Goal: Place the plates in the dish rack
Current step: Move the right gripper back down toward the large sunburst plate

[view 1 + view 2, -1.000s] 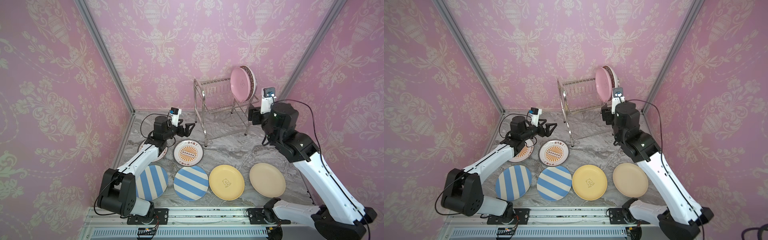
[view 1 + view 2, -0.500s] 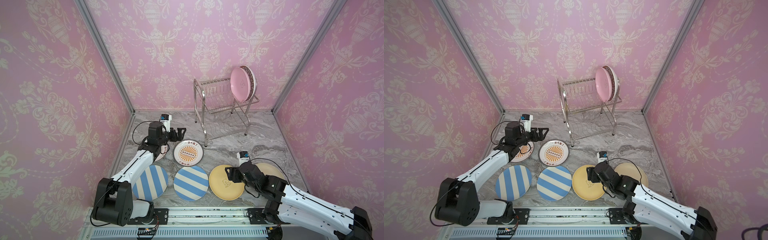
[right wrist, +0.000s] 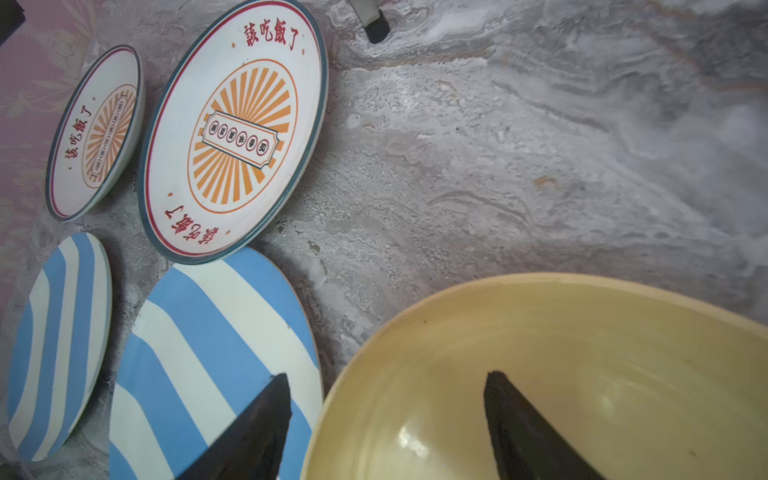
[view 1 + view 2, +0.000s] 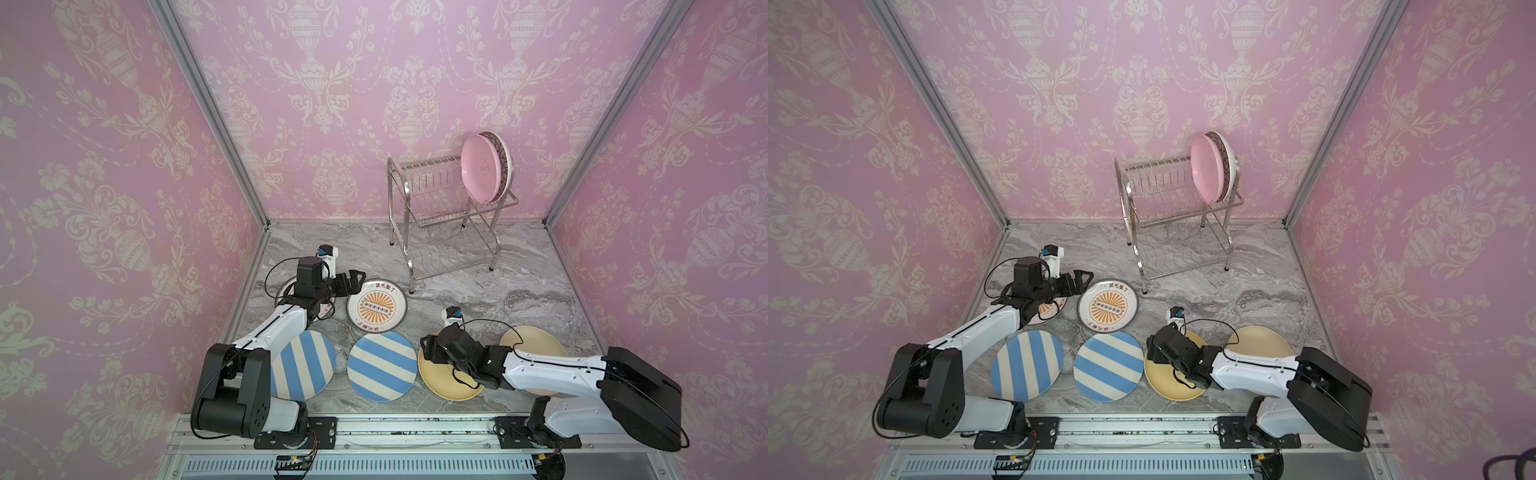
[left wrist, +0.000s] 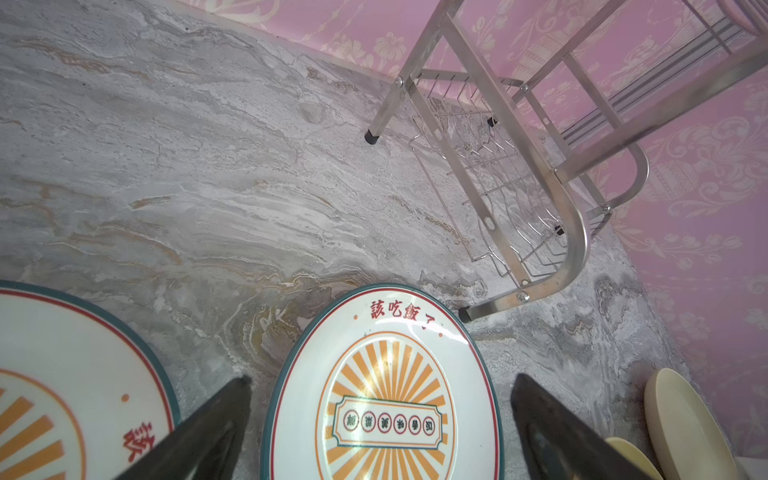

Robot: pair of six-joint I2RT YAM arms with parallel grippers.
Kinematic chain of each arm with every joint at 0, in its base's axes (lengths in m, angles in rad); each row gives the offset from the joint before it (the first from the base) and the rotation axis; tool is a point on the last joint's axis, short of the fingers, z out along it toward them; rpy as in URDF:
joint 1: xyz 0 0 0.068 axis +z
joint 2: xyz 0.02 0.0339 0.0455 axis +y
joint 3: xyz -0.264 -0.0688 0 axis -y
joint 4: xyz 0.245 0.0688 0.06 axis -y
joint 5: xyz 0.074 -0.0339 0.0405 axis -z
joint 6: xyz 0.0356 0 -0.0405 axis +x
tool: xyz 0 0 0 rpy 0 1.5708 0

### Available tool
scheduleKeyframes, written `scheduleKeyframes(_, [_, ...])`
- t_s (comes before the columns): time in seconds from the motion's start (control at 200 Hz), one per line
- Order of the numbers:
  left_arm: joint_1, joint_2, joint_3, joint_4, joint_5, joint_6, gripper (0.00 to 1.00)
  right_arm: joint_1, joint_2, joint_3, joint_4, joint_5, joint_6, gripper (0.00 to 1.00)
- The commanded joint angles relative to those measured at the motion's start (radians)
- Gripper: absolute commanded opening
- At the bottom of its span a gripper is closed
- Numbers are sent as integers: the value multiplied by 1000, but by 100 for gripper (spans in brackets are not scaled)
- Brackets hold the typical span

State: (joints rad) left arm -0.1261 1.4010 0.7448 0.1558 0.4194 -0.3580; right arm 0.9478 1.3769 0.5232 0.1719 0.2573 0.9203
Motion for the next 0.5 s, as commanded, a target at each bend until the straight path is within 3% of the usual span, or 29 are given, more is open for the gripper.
scheduleKeyframes(0.0, [7, -4, -39, 4, 1, 5, 99, -50, 90, 55, 236, -121, 37, 72])
scheduleKeyframes(0.1, [13, 9, -49, 9, 7, 2, 99, -95, 174, 94, 324, -199, 71, 68])
scheduleKeyframes(0.235, [17, 36, -53, 49, 47, -11, 99, -110, 234, 161, 298, -239, 64, 67])
scheduleKeyframes(0.495, [22, 24, -62, 74, 64, -13, 99, -106, 89, 163, -41, -152, 37, 67])
